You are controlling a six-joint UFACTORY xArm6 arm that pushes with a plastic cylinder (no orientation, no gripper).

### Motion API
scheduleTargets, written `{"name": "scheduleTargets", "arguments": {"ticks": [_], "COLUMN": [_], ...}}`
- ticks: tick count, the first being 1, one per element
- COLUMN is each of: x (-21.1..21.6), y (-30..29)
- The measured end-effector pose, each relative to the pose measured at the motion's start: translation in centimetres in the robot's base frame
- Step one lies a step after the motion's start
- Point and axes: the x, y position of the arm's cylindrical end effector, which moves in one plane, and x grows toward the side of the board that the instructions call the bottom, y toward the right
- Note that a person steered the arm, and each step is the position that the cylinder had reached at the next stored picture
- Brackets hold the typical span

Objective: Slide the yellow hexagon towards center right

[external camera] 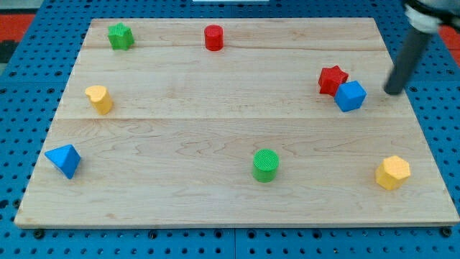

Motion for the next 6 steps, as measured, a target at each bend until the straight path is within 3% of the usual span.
{"name": "scheduleTargets", "arguments": {"ticks": [1,2,3,4,5,6], "x": [10.8,17.2,14.8,9.9,8.9,12.5], "y": [-0.5,-0.8,-6.2,-8.0,-8.9,-8.5]}}
